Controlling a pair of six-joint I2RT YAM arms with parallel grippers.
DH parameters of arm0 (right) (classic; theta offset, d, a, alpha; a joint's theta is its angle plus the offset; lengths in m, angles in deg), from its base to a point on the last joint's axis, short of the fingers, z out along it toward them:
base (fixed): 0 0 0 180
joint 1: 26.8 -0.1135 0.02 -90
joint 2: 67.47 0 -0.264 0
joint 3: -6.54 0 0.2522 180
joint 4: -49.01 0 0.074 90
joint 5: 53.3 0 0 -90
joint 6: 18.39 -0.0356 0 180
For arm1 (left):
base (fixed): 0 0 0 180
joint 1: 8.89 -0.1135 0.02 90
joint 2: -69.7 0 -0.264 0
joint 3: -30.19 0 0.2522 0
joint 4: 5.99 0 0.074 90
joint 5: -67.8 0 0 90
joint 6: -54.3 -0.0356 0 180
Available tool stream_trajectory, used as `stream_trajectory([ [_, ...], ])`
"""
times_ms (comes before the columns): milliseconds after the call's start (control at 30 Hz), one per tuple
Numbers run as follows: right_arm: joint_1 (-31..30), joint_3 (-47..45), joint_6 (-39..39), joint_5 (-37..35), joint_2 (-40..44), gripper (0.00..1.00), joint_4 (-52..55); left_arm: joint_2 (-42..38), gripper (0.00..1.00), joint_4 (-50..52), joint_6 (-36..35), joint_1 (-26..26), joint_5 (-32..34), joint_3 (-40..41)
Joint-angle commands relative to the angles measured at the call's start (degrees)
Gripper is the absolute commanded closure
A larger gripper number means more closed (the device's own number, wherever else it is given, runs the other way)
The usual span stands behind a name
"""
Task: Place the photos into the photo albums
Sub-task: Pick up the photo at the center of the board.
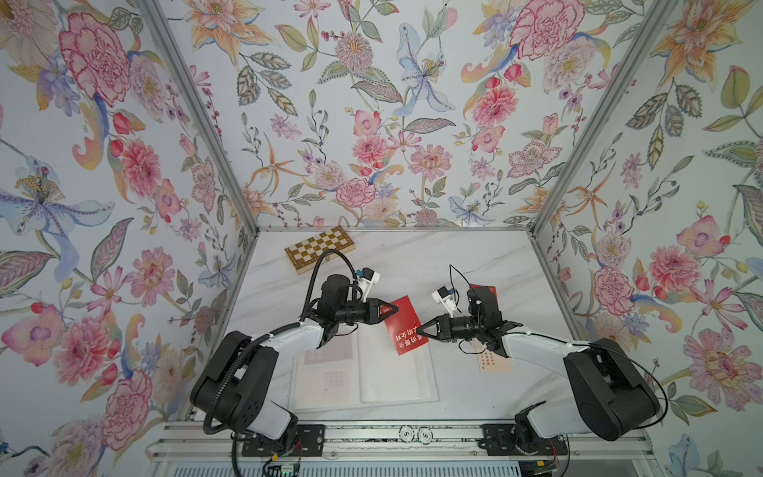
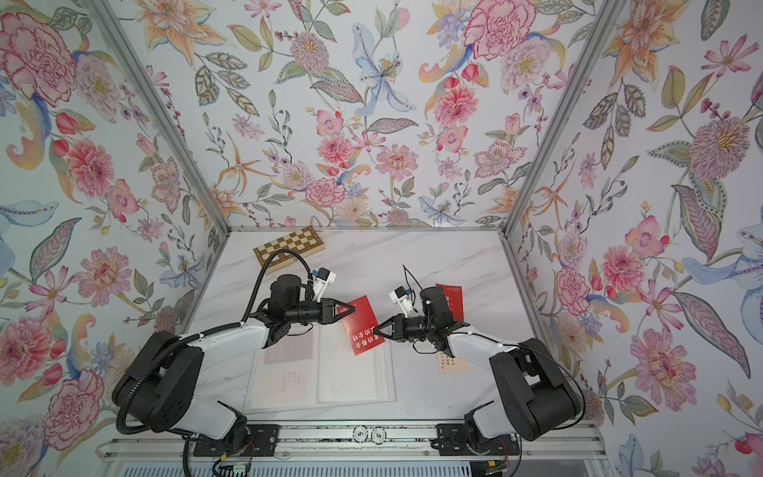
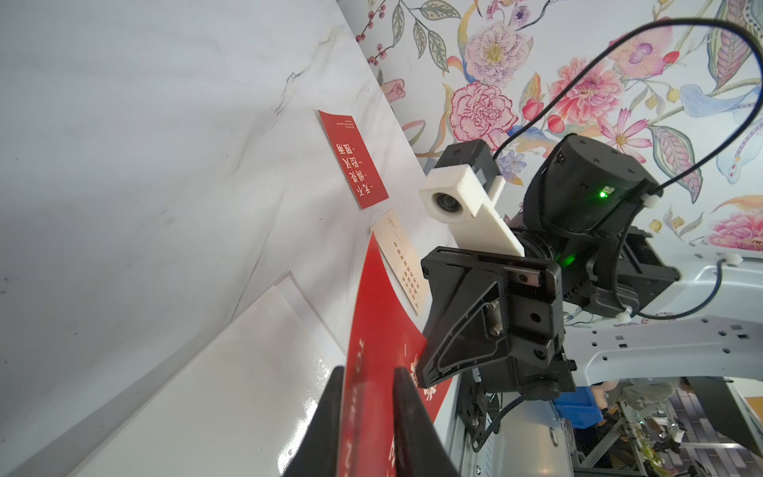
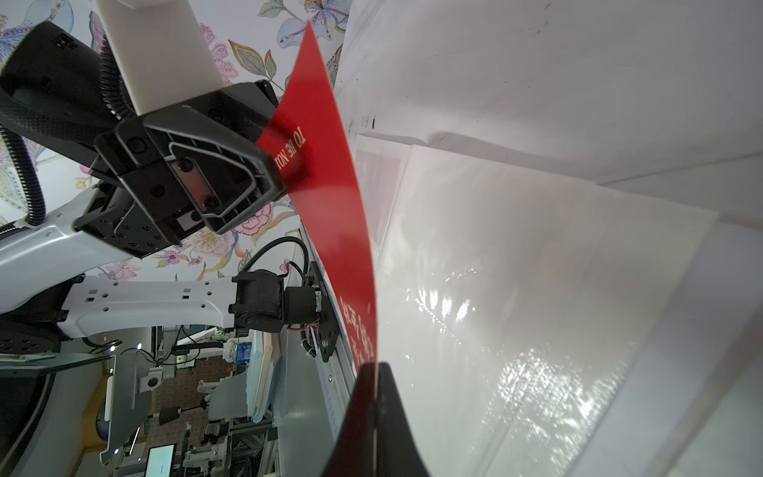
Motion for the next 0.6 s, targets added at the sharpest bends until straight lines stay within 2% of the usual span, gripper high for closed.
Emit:
stream_trajectory([
  [0, -0.4, 0.5, 0.9, 1.2, -0.5, 1.00, -1.6, -1.2, 0.93, 0.1, -0.9, 0.0, -1.1, -0.3],
  [100, -0.5, 1.4, 0.8, 1.3, -0.4, 1.00, -1.4, -1.2, 0.99, 0.7, -1.2, 0.1, -0.9, -0.6],
  [167, -0.5, 1.8, 0.8, 1.3, -0.4, 1.00, -0.9, -1.4, 1.00, 1.3, -1.5, 0.1, -0.3, -0.8],
  [200, -0.5, 2.0, 0.8, 1.2, -0.4, 0.97, -0.9, -1.5, 1.00, 1.4, -1.5, 0.0, 0.1, -0.9],
  [267, -0.5, 2.1, 0.5, 1.0, -0.3, 0.74, -0.8, -1.7, 1.00, 1.3, -1.0, 0.0, 1.2, -1.1],
  [300, -0.4, 2.0, 0.4, 0.7, 0.0, 0.58, -0.6, -1.8, 1.00, 0.9, -0.4, 0.0, 2.0, -1.1],
  [333, -0.4, 1.7, 0.3, -0.1, 0.4, 0.50, -0.5, -1.7, 1.00, 0.5, 0.7, 0.0, 3.0, -1.2],
  [433, -0.1, 1.0, 0.3, -2.6, 1.6, 0.43, 1.0, -1.9, 1.00, -0.9, 3.0, -0.3, 5.4, -1.5],
  [567, 0.2, -0.9, -1.6, -8.1, 3.9, 0.42, 1.9, -2.7, 1.00, -2.9, 6.9, -1.7, 9.4, -0.8],
])
